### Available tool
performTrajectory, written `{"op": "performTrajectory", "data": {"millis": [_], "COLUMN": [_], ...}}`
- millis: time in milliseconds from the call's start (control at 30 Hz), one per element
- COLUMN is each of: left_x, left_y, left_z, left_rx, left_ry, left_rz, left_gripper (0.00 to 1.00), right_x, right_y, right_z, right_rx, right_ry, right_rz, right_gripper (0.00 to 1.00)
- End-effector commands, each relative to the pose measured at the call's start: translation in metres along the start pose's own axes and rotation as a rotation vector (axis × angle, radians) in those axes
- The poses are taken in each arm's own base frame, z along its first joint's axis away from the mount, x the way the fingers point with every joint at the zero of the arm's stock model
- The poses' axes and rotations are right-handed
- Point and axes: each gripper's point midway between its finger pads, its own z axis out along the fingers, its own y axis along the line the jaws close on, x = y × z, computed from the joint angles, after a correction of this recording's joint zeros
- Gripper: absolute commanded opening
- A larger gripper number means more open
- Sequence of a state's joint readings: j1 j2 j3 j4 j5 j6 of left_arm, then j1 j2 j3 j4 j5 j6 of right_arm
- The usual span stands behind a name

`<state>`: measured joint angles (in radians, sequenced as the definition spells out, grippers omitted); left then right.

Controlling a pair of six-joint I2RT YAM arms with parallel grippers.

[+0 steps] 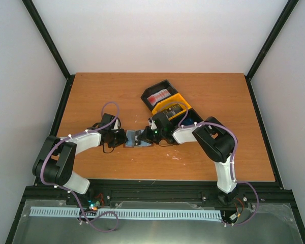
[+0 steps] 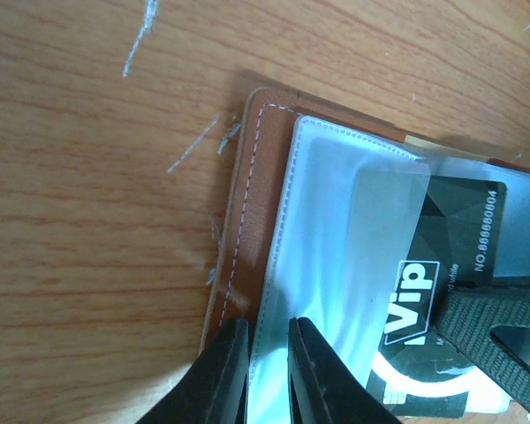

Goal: Put the credit cards into the card holder
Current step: Insert the credit card into the card holder.

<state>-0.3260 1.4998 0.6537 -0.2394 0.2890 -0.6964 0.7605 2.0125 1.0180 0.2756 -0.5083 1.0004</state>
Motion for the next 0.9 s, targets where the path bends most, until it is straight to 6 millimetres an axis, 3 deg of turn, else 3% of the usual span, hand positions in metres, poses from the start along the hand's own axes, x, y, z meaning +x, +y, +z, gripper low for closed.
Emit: {"op": "performTrajectory", "data": {"millis": [0,333,600,867], "left_x": [0.014,0.016,0.018,0.018], "left_y": [0.008,0.008,0.012,0.016], "left_z": [0.007,0.007,0.006,0.007], "left_rx": [-0.009,-0.011,-0.026,-0.043], "left_ry": [0.05,0.055,0.053,0.053], "left_rz": [0.006,0.003,0.001,0.005], "left_gripper": [0.16,0.17,0.17,0.17], "right_x": [0.012,0.001,-0.011,-0.007], "right_y": [-0.022,-0.024,-0.021,-0.026], "right_z": [0.018,0.022,0.006,-0.008], "right_rx": [0.064,0.067,0.101,0.131], "right_ry": [0.036,-0.03,-0.115,-0.135], "right_rz": [0.037,0.06,0.027,0.003], "right_gripper": [0.05,0.05,0.04,0.04]}}
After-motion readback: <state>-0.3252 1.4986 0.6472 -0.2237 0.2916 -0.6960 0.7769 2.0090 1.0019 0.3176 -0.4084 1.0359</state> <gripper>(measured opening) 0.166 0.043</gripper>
